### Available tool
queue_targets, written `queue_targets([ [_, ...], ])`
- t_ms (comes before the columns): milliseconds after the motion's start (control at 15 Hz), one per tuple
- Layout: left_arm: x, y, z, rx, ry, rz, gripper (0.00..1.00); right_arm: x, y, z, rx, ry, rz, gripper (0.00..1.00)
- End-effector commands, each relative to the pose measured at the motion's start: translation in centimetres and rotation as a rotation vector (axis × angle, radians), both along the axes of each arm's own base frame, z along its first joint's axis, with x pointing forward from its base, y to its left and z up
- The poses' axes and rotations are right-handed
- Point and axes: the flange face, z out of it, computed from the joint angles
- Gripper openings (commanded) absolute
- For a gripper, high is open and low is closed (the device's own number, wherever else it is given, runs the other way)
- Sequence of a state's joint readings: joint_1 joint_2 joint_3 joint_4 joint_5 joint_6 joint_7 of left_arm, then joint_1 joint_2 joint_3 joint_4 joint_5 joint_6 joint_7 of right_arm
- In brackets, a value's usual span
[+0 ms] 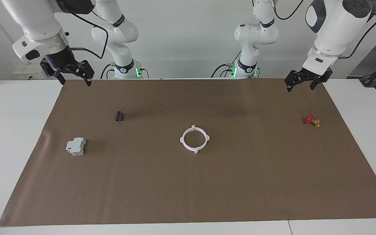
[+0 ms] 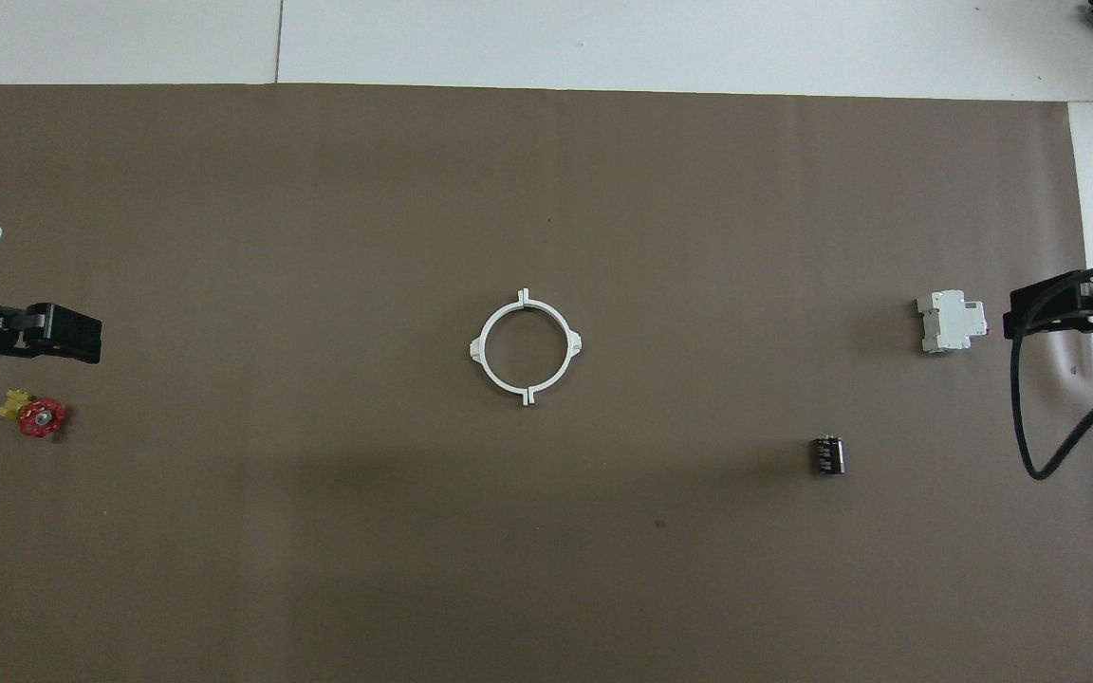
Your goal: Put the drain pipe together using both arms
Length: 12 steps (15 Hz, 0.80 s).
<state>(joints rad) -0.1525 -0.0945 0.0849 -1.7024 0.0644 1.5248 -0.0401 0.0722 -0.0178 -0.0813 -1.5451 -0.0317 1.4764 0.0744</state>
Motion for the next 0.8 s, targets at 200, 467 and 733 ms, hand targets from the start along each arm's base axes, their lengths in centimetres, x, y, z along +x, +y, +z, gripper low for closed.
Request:
queue_targets([
  [200, -1.6, -0.2, 5.8, -0.036, -0.001, -0.028, 1.00, -0.1, -0.3, -0.1, 0.007, -0.010, 0.020, 1.00],
  [467, -1.5, 0.0, 3.7, -0.044, -0.060, -0.038, 1.00, -0.1, -0.3, -0.1, 0.006, -0.010, 0.020, 1.00],
  [733, -1.0, 0.2, 2.5, -0.048, -0.032, -0.097, 1.00, -0.1, -0.3, -0.1, 0.006, -0.010, 0.020, 1.00],
])
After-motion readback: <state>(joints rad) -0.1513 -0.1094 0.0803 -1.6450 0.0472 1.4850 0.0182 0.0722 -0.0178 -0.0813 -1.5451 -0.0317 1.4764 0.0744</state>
